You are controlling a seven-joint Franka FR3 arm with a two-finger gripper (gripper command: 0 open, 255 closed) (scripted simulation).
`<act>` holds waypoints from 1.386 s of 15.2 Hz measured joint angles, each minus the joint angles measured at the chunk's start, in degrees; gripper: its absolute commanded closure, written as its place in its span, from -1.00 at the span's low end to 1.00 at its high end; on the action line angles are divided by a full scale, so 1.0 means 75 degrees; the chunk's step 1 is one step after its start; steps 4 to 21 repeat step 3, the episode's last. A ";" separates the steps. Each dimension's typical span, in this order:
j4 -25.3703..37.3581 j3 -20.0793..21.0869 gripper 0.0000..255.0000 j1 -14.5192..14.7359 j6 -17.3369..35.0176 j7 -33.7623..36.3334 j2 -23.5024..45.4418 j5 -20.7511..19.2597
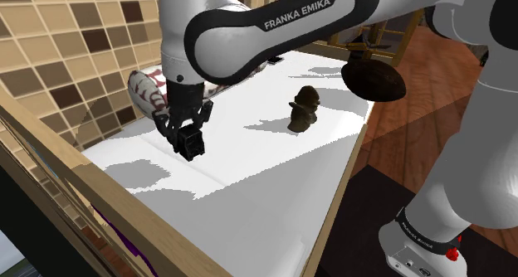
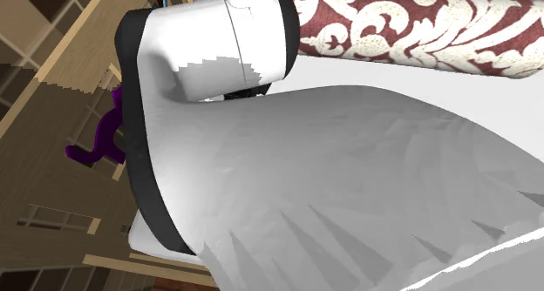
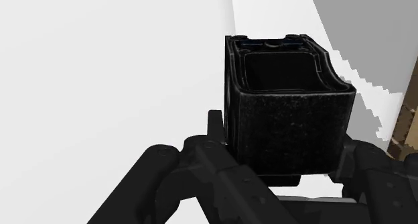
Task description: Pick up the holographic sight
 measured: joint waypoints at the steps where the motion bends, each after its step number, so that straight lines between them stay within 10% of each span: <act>1: 0.0066 0.0004 1.00 -0.0004 -0.0089 -0.0013 -0.0026 0.0018; 21: 0.0233 0.0012 1.00 0.0006 -0.0261 -0.0013 -0.0033 0.0026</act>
